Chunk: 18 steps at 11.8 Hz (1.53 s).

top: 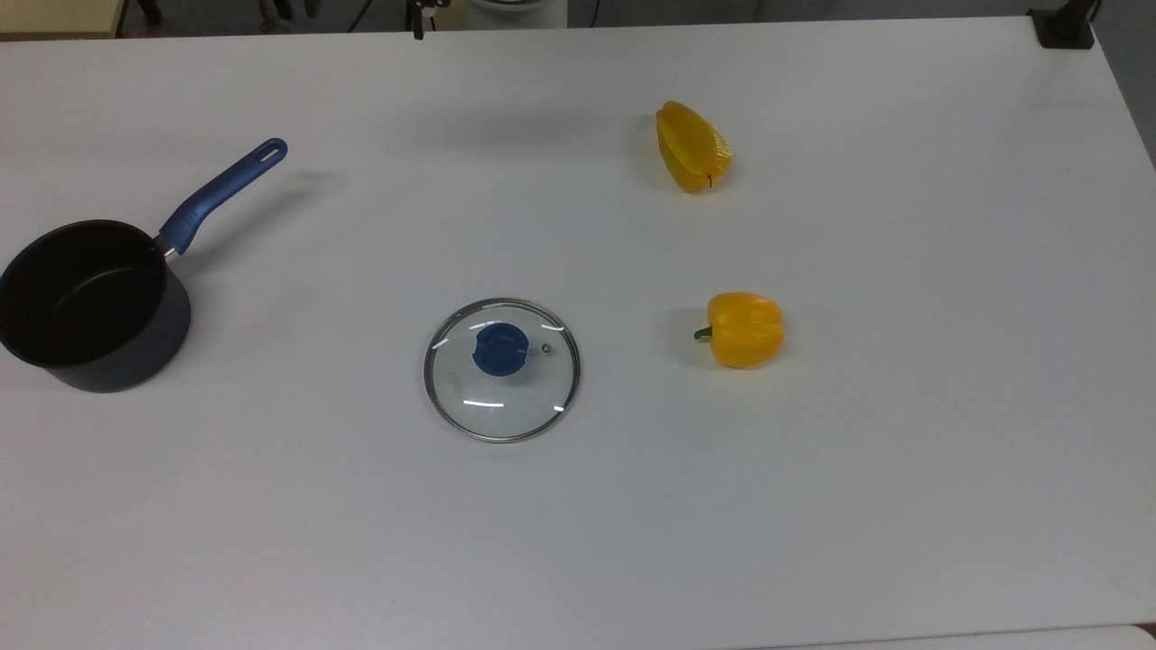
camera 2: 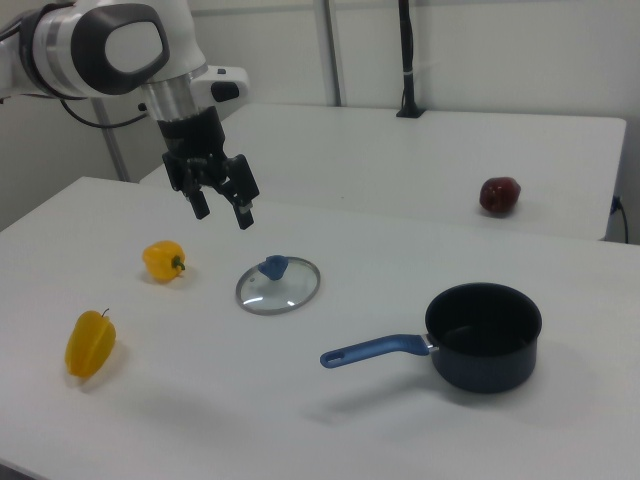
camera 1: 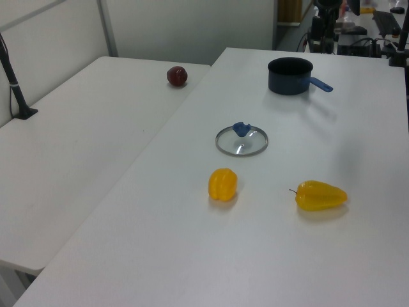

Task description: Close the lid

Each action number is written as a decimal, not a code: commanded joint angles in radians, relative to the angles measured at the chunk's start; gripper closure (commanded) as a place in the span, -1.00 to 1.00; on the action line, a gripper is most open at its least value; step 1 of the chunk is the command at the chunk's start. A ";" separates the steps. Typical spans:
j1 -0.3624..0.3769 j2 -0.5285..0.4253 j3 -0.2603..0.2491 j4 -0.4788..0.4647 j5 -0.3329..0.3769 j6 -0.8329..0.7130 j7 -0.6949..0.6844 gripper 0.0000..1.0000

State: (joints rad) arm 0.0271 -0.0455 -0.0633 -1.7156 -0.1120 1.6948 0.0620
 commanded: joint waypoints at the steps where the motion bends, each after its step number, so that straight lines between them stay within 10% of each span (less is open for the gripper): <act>1: -0.004 -0.017 0.011 -0.002 0.017 -0.009 -0.010 -1.00; 8: -0.007 -0.001 0.011 -0.006 0.028 0.024 -0.019 -1.00; 18: 0.037 0.278 0.028 -0.002 0.101 0.532 -0.008 -1.00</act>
State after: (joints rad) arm 0.0370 0.1623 -0.0400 -1.7198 -0.0285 2.1180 0.0619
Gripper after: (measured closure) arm 0.000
